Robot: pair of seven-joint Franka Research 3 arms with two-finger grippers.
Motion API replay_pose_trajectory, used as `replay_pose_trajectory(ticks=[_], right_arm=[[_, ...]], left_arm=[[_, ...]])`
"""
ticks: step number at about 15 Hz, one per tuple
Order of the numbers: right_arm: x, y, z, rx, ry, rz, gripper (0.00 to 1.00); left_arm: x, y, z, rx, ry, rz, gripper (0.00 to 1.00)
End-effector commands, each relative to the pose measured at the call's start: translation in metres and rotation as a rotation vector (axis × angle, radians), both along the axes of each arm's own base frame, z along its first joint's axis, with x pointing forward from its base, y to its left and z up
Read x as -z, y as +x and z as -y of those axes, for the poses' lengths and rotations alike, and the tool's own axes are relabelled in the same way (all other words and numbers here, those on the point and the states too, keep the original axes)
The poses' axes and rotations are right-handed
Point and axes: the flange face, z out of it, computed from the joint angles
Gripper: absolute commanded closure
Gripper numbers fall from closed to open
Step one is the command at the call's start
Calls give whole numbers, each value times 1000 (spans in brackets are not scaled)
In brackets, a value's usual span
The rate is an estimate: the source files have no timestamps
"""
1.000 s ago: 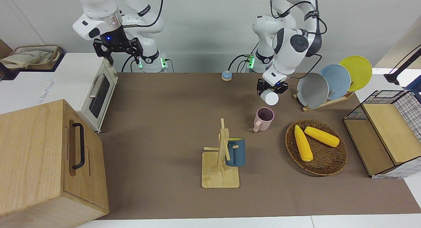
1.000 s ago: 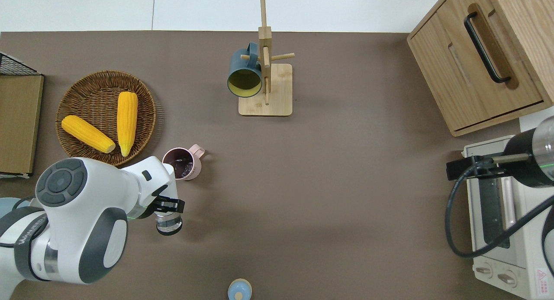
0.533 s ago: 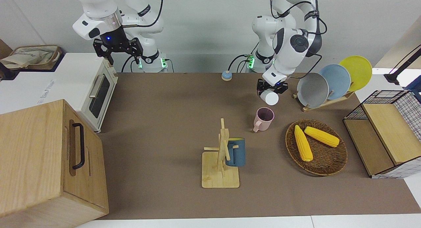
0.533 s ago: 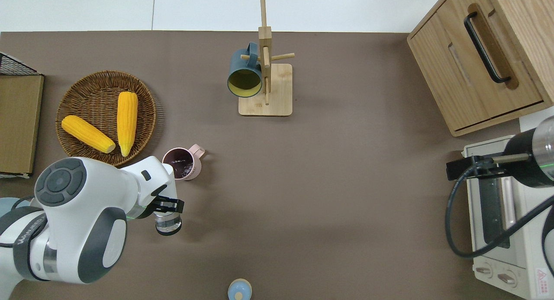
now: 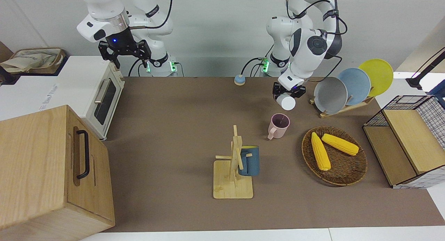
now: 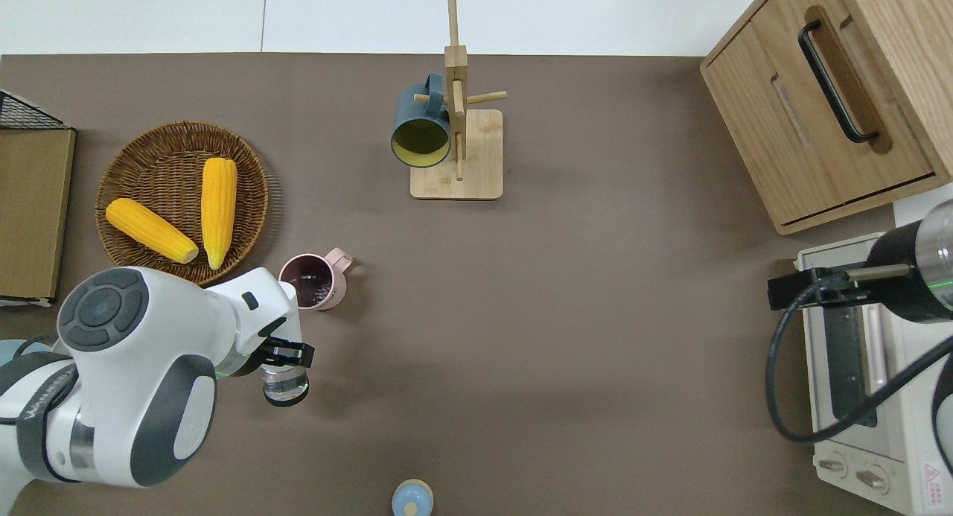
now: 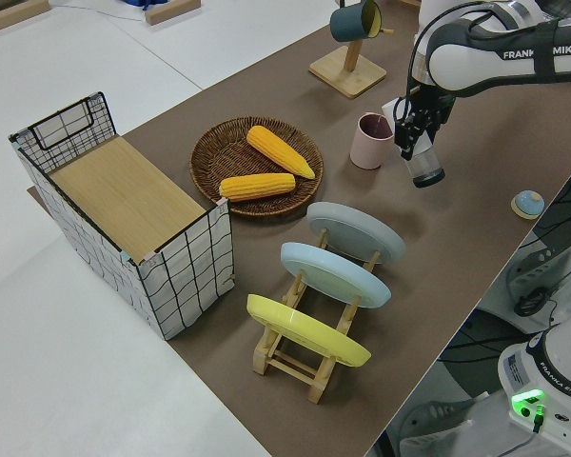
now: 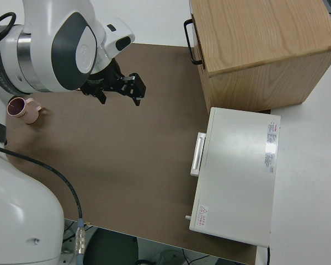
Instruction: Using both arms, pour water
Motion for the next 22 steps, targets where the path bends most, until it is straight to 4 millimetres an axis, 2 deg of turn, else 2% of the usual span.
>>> replay_pose_trajectory(ticks=[1,22], right_arm=[[-2,4,0,-19,13,8,9],[-2,4,0,-19,13,8,9]], left_arm=[[-13,5,-2,7,16,0,1000],[-21,12,0,9,17,-20,1000]])
